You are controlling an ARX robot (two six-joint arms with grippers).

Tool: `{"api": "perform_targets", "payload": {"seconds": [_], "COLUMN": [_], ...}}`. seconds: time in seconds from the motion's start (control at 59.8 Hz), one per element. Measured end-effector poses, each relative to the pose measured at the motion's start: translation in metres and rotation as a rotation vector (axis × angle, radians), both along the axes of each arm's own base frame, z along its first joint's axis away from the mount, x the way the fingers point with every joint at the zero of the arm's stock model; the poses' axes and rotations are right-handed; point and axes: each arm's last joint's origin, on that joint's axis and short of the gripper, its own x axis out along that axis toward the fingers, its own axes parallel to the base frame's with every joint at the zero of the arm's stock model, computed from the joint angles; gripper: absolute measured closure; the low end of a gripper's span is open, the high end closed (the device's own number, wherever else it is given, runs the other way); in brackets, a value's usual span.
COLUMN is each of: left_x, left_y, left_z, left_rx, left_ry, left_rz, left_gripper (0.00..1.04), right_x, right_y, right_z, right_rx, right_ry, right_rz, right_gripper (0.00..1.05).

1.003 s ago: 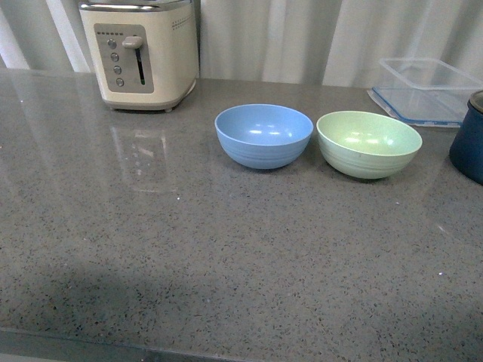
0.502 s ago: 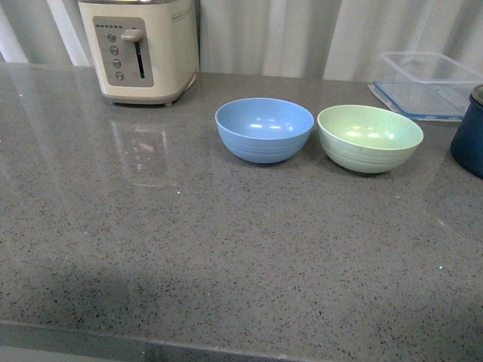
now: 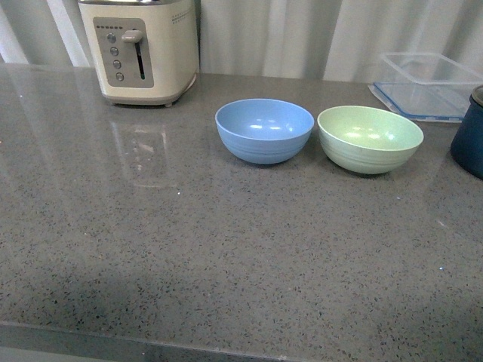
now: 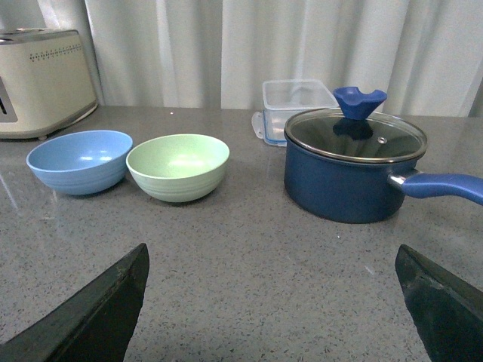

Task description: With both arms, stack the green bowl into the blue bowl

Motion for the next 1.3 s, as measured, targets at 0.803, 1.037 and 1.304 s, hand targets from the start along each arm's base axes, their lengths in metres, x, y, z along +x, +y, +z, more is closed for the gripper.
{"api": "perform_targets", "payload": {"seconds": [0.803,1.037,1.304], "left_x": [-0.014,-0.014,-0.014], "left_y": [0.000,0.000,0.000], "left_z": [-0.003,-0.003,-0.003], "left_rx": [0.000,0.002,0.002], "left_ry": [0.007,0.007,0.006], "left_rz": [0.000,0.000,0.000], "left_gripper": [0.36,0.08,0.07], "right_x": [0.004,0.052,0.167], "right_y": [0.003,0.013,0.020], "right_z": [0.010,0.072,0.091], "right_rx": [-0.024,0.116,0.246], "right_ry": [0.001,0.112,0.417], "right_rz": [0.196,0.336,0.249], "right_gripper": [0.10,0.10,0.10]}}
